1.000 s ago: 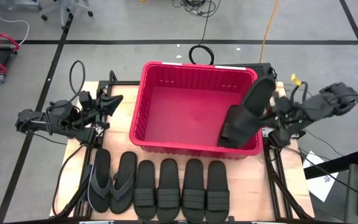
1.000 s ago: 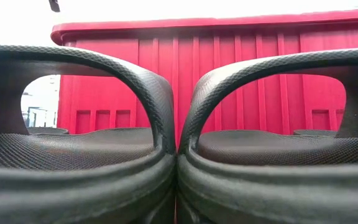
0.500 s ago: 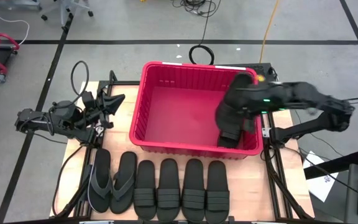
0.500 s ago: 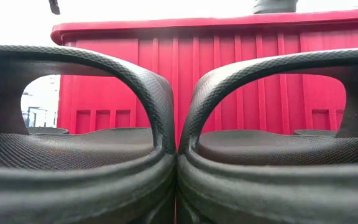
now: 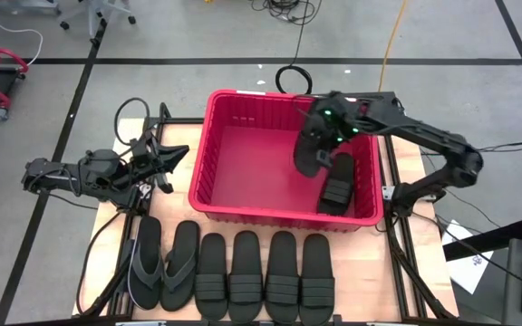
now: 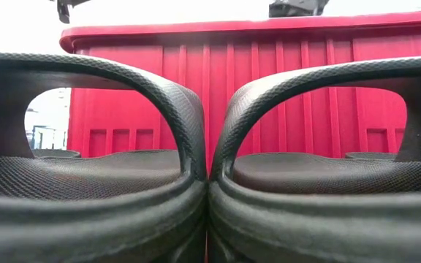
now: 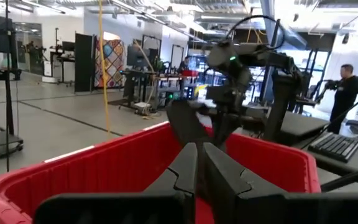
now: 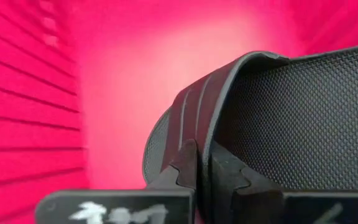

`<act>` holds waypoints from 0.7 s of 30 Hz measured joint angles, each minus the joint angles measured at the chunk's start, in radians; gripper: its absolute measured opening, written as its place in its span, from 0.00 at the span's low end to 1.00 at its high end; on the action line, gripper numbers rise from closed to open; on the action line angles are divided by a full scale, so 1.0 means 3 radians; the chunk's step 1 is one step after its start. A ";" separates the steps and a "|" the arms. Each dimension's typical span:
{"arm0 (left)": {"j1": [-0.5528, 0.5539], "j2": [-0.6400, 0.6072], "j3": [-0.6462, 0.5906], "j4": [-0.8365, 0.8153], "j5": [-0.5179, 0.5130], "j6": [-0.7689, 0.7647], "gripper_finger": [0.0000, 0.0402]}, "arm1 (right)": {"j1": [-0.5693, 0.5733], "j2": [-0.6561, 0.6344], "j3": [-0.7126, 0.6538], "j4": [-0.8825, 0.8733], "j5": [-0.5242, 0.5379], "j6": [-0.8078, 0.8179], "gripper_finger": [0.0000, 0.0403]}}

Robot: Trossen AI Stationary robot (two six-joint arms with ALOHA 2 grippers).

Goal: Pick and place slides into bin
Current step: Put the black slide into the bin

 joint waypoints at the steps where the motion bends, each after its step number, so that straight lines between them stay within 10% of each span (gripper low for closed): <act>1: 0.0000 0.0000 0.0000 -0.0001 0.0000 -0.0008 0.06 | -0.0028 0.0083 0.0000 0.0073 -0.0149 -0.0038 0.01; 21: -0.0001 -0.0001 0.0001 -0.0007 -0.0087 -0.0264 0.06 | -0.0182 0.0777 -0.0749 0.0218 -0.0761 -0.0148 0.01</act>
